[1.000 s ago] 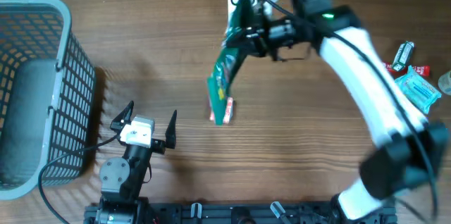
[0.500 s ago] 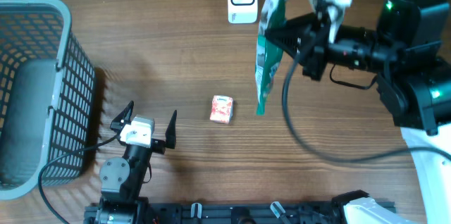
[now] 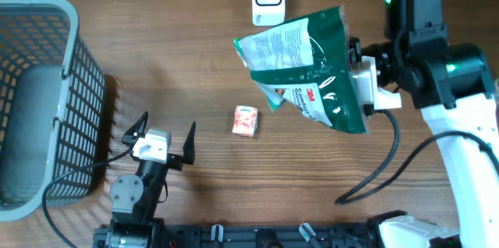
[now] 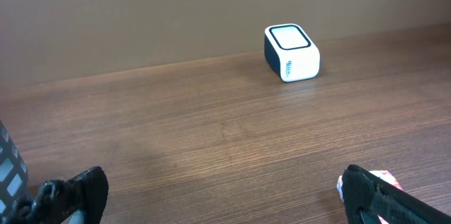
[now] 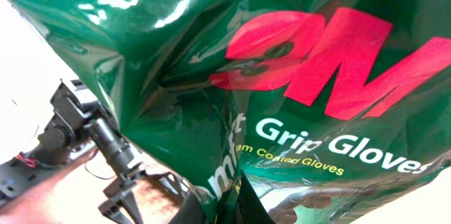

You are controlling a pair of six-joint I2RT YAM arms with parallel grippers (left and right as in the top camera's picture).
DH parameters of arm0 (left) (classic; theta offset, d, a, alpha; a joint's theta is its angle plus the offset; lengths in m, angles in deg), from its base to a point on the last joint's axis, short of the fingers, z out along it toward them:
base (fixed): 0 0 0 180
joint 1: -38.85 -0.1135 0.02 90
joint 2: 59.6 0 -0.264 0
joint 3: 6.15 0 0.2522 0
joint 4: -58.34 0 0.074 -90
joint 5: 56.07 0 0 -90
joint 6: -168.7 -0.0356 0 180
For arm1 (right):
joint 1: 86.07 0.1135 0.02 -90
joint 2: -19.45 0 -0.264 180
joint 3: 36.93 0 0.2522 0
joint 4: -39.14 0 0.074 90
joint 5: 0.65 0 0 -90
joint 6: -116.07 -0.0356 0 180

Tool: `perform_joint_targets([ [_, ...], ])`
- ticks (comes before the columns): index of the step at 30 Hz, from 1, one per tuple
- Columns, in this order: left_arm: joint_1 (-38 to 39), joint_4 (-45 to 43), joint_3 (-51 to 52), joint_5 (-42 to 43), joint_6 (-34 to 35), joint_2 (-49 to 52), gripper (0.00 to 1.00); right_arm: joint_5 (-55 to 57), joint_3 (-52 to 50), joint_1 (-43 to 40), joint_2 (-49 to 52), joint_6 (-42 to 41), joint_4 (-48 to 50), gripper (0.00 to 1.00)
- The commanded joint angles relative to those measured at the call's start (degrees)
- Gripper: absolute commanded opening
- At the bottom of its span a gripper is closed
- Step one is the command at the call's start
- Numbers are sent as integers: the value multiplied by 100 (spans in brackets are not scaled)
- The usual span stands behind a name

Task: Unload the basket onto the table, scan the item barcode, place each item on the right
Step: 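Carry the glove pack right toward the table's right edge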

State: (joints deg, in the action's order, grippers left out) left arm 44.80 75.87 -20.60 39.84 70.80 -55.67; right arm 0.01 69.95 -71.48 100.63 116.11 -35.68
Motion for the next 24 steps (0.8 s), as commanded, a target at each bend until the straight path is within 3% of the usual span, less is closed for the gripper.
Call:
perform_joint_targets([
  [1,26,2,35,70,-70,-4,100,-363,-4,44,245,92,13,5],
  [3,26,2,35,70,-70,-4,100,-361,-4,44,485,-538,13,4],
  [8,26,2,35,70,-70,-4,100,-361,-2,-31,721,-4052,52,4],
  [13,26,2,35,70,-70,-4,100,-254,-2,-553,721,-9245,866,4],
  [15,26,2,35,70,-70,-4,100,-28,-2,-940,721,-10874,986,4],
  [19,26,2,35,70,-70,-4,100,-111,-2,-1591,721,-11884,916,4],
  [24,26,2,35,70,-70,-4,100,232,-2,-1821,721,-11857,909,4],
])
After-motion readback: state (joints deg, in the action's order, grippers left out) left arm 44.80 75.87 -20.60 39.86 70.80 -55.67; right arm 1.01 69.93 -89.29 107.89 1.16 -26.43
